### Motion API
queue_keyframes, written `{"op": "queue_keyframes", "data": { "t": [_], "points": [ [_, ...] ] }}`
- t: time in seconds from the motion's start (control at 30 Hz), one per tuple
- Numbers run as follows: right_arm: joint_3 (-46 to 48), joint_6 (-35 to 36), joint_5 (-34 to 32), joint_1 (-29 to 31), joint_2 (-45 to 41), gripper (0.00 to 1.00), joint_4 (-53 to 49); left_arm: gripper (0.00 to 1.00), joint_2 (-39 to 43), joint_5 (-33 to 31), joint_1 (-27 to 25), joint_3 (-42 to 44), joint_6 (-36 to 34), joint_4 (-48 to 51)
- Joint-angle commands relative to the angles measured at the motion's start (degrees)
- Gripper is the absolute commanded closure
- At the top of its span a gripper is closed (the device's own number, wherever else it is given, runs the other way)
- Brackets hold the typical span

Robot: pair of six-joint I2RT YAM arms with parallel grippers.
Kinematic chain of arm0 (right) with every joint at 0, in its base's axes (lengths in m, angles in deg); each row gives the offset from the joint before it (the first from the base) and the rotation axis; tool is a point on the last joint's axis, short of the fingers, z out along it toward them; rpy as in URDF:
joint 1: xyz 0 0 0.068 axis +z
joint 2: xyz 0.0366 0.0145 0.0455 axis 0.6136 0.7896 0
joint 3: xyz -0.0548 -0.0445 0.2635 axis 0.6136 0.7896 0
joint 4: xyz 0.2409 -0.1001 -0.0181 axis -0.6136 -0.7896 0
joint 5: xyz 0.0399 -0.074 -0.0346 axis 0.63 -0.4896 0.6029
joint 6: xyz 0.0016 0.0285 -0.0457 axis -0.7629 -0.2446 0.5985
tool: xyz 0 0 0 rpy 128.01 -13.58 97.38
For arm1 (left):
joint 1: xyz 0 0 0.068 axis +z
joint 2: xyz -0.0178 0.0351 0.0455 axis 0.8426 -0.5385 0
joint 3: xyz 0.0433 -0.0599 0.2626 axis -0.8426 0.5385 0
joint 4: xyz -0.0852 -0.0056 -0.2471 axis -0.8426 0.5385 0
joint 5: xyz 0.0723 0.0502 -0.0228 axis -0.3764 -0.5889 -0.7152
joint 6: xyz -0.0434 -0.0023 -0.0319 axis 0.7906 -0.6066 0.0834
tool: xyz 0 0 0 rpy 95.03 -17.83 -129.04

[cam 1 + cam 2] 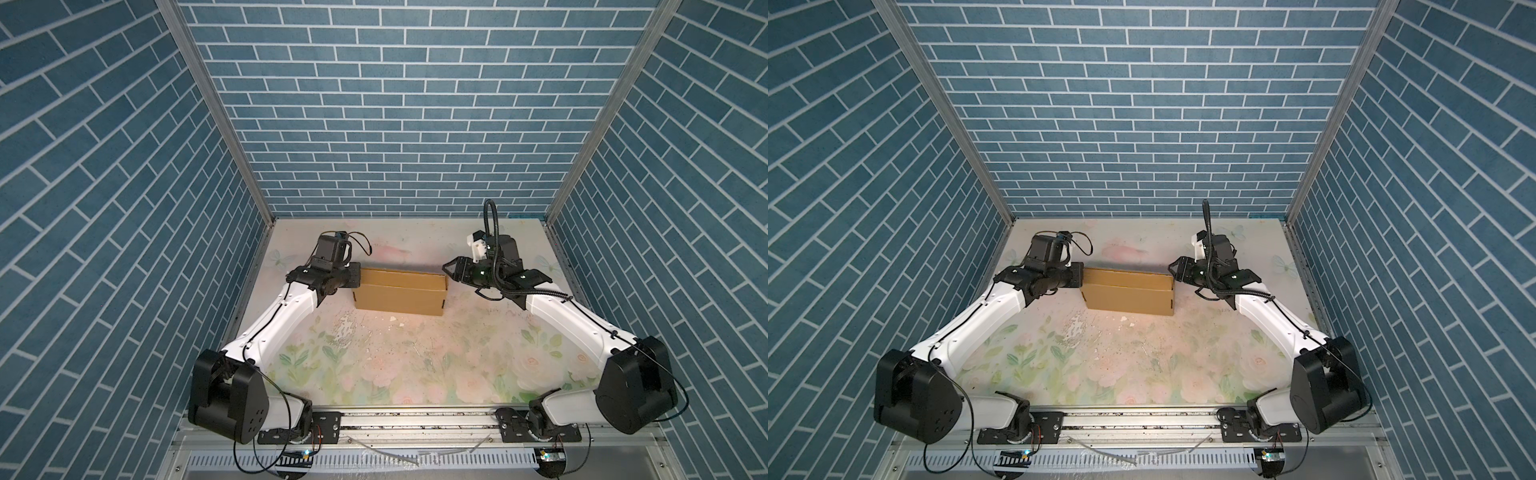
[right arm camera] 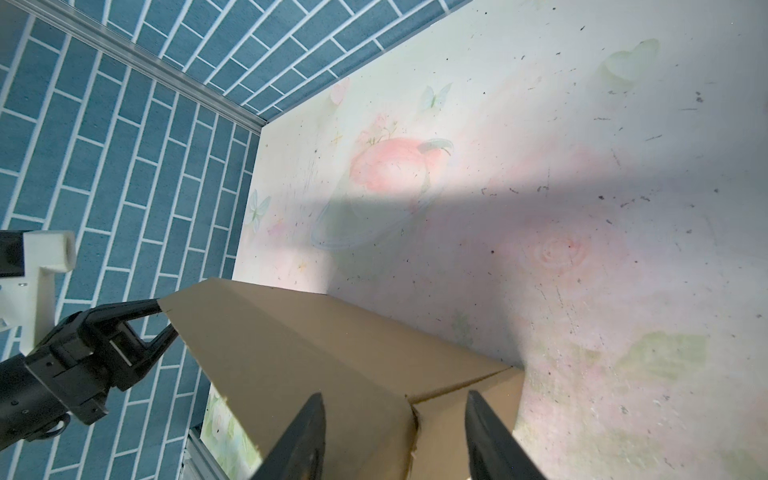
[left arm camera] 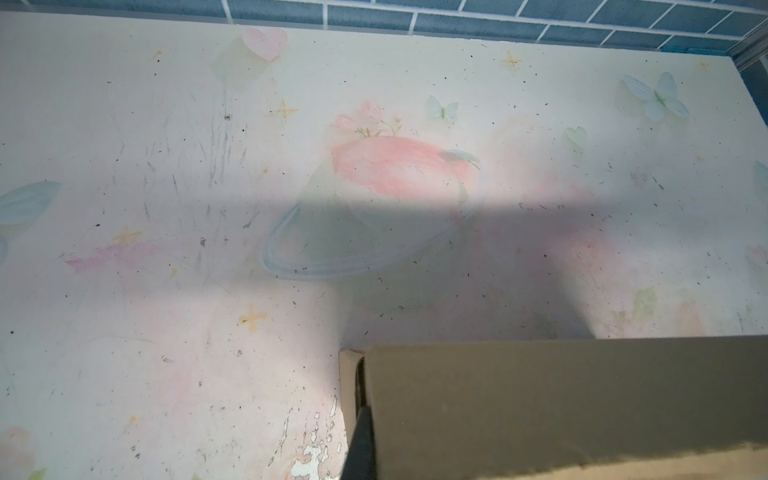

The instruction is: Fold the paper box

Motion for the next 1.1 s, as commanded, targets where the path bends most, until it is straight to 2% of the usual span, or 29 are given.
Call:
{"op": "queue_keyframes", "data": {
  "t": [0.0,0.43,0.8,0.9,1.07],
  "points": [
    [2.6,-1.5,-0.1,0.2,0.1,0.48,0.9,1.0,-1.2,-0.7,-0.6,0.8,0.6,3.2],
    [5.1,-2.2,-0.7,0.4,-0.2,0.5,2.5,1.0,-2.1,-2.3,-1.4,1.2,1.0,3.0],
    [5.6,-1.5,-8.6,0.3,-6.8,0.46,0.0,1.0,-1.5,-3.0,-1.6,3.1,1.8,0.6],
    [4.1,1.7,-9.7,0.3,-8.0,0.46,-3.4,1.0,-1.4,-2.9,-1.5,3.3,1.7,0.2],
    [-2.2,15.9,-9.6,0.5,-9.2,0.47,-13.0,1.0,-1.5,-2.8,-1.6,2.9,1.6,0.5]
  ]
}}
